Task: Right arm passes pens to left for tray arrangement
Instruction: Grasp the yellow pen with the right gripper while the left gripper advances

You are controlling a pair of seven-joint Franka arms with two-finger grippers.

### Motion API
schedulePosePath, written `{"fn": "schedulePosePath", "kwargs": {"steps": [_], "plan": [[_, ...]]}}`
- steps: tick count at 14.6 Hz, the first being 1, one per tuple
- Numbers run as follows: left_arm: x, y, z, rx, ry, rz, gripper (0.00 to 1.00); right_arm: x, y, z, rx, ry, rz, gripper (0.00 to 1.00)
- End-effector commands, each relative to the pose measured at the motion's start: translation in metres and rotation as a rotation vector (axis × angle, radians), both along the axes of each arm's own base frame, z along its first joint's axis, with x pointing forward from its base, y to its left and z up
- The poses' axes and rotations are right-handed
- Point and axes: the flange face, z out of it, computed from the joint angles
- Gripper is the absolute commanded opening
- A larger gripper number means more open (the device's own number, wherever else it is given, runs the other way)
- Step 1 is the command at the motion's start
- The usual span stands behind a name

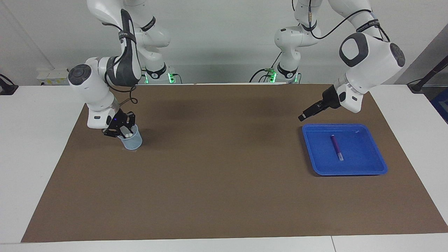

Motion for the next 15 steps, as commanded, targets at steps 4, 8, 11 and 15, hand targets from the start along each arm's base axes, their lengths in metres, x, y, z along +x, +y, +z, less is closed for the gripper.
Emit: {"fn": "schedulePosePath", "kwargs": {"steps": [4, 8, 11, 15], "plan": [[-0.024, -0.043, 0.033, -0.063, 0.084, 0.165, 1.0, -0.001, -0.003, 0.006, 0.011, 0.042, -0.004, 0.0], [-0.036, -0.066, 0.048, -0.118, 0.171, 0.315, 1.0, -0.011, -0.008, 0.017, 0.015, 0.086, -0.009, 0.0], [-0.045, -0.068, 0.041, -0.207, 0.263, 0.457, 0.99, -0.018, 0.001, 0.054, 0.011, 0.096, 0.011, 0.0], [-0.055, -0.071, 0.044, -0.244, 0.28, 0.496, 0.99, -0.011, 0.018, 0.124, 0.014, 0.108, 0.045, 0.0]]}}
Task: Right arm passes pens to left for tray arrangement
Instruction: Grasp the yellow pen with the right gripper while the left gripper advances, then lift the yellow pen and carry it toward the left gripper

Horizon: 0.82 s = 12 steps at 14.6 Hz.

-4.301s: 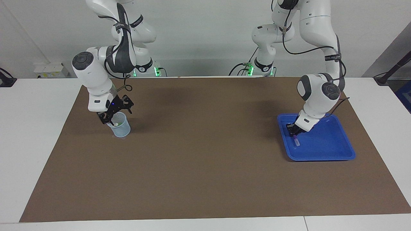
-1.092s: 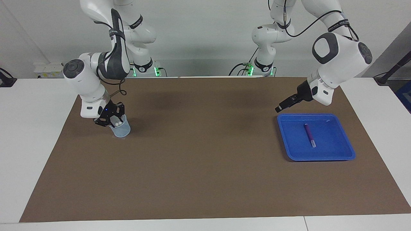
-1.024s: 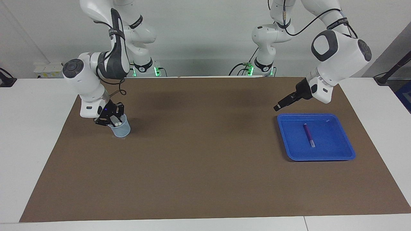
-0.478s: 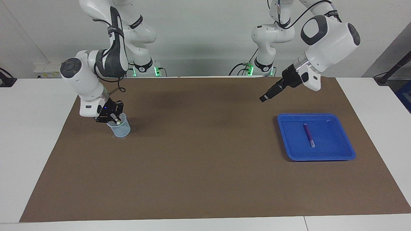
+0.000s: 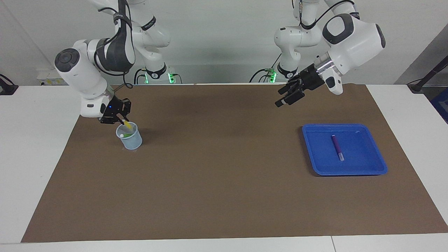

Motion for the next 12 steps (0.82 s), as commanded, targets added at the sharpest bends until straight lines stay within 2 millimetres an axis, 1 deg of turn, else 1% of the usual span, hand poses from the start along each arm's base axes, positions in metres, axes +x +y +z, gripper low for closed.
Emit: {"fn": "schedulePosePath", "kwargs": {"steps": [1, 2, 3, 4, 5, 6, 7, 8, 11, 12], "plan": [[-0.019, -0.01, 0.008, -0.012, 0.004, 0.023, 0.99, -0.001, 0.02, 0.05, 0.004, 0.021, 0.028, 0.0], [-0.02, -0.011, 0.011, -0.011, 0.011, 0.044, 0.98, -0.001, 0.025, 0.067, 0.001, 0.021, 0.011, 0.0], [-0.019, -0.01, 0.011, -0.012, 0.031, 0.076, 0.98, -0.003, 0.037, 0.076, 0.005, 0.03, -0.014, 0.0], [-0.019, -0.01, 0.012, -0.013, 0.059, 0.114, 0.98, -0.004, 0.048, 0.079, 0.041, 0.039, -0.065, 0.0], [-0.018, -0.008, 0.012, -0.012, 0.099, 0.167, 0.95, -0.005, 0.055, 0.082, 0.101, 0.04, -0.137, 0.0], [-0.017, -0.007, 0.014, -0.013, 0.131, 0.214, 0.92, -0.005, 0.065, 0.081, 0.145, 0.049, -0.226, 0.0], [-0.017, -0.007, 0.014, -0.012, 0.155, 0.243, 0.91, -0.005, 0.08, 0.079, 0.164, 0.056, -0.303, 0.0], [-0.017, -0.01, 0.014, -0.013, 0.174, 0.261, 0.91, -0.008, 0.099, 0.076, 0.19, 0.065, -0.352, 0.0], [-0.015, -0.015, 0.017, -0.031, 0.204, 0.349, 0.94, -0.018, 0.14, 0.066, 0.307, 0.088, -0.567, 0.0], [-0.016, -0.024, 0.019, -0.034, 0.199, 0.354, 0.94, -0.022, 0.151, 0.061, 0.35, 0.105, -0.656, 0.0]]}}
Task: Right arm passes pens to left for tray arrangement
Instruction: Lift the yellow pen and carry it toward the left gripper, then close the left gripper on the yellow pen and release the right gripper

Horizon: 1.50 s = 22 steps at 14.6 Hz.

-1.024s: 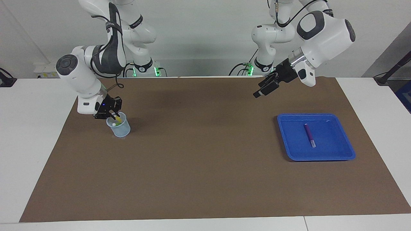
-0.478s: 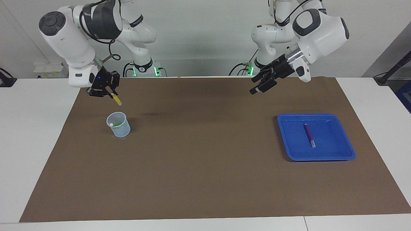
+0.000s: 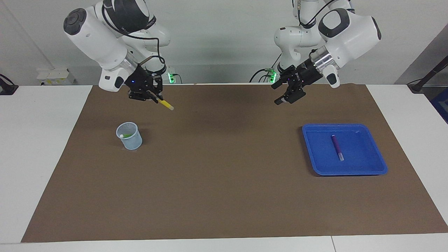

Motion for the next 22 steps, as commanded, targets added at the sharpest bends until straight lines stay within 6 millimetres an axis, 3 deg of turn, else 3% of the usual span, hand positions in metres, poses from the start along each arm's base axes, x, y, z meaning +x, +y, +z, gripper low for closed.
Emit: {"fn": "schedulePosePath", "kwargs": {"steps": [1, 4, 7, 14, 18, 22], "plan": [[-0.009, -0.016, 0.003, -0.015, -0.005, 0.054, 0.95, -0.022, 0.029, -0.012, 0.111, 0.033, -0.221, 0.0], [-0.015, -0.031, -0.001, -0.012, -0.024, 0.051, 0.96, -0.034, 0.075, -0.02, 0.167, 0.038, -0.35, 0.0], [-0.029, -0.053, -0.012, -0.002, -0.042, 0.087, 0.96, -0.041, 0.118, -0.014, 0.253, 0.047, -0.534, 0.0], [-0.051, -0.084, -0.027, 0.001, -0.033, 0.143, 0.95, -0.055, 0.177, 0.001, 0.382, 0.04, -0.707, 0.0], [-0.073, -0.11, -0.037, 0.003, -0.071, 0.176, 0.95, -0.056, 0.182, 0.002, 0.39, 0.039, -0.718, 0.0], [-0.073, -0.11, -0.038, 0.003, -0.069, 0.178, 0.89, -0.056, 0.182, 0.0, 0.389, 0.039, -0.718, 0.0]]}}
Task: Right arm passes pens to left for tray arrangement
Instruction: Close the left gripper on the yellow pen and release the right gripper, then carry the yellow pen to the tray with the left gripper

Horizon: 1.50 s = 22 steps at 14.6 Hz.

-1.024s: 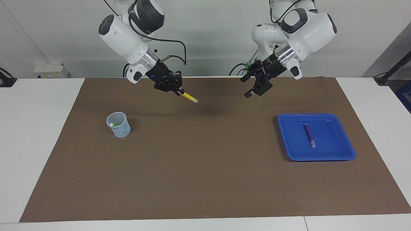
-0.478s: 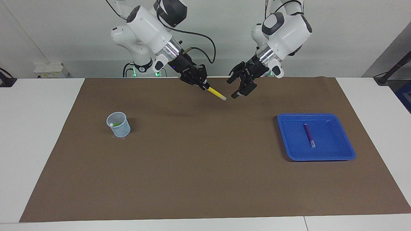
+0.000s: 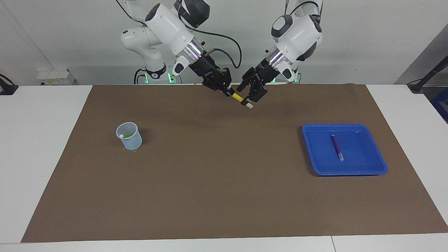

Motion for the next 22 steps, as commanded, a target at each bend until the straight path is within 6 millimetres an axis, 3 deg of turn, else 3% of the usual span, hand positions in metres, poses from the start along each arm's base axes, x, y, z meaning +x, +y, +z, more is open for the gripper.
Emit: {"fn": "schedulePosePath", "kwargs": {"steps": [1, 2, 3, 9, 10, 14, 20, 22], "plan": [[-0.009, 0.005, 0.002, -0.016, 0.001, 0.023, 0.85, -0.002, -0.003, 0.0, 0.025, 0.002, -0.024, 0.0], [-0.009, 0.004, 0.002, -0.016, 0.003, 0.023, 0.74, -0.002, -0.002, 0.0, 0.024, 0.001, -0.021, 0.0], [-0.012, 0.0, 0.002, -0.017, 0.004, 0.017, 0.69, -0.002, -0.002, -0.001, 0.024, 0.003, -0.021, 0.0], [-0.013, -0.002, 0.003, -0.018, -0.009, 0.019, 0.7, -0.001, -0.002, -0.001, 0.024, 0.002, -0.021, 0.0], [-0.014, -0.003, 0.003, -0.018, -0.008, 0.017, 0.63, -0.001, -0.002, -0.001, 0.024, 0.002, -0.021, 0.0], [-0.02, -0.009, 0.0, -0.012, -0.006, 0.002, 0.03, 0.0, -0.003, -0.001, 0.024, 0.002, -0.023, 0.0], [-0.024, -0.012, 0.0, 0.0, 0.001, -0.035, 0.0, 0.002, -0.005, 0.0, 0.025, 0.007, -0.026, 0.0], [-0.026, -0.015, 0.0, 0.003, -0.001, -0.044, 0.0, 0.003, -0.006, 0.0, 0.025, 0.008, -0.028, 0.81]]}}
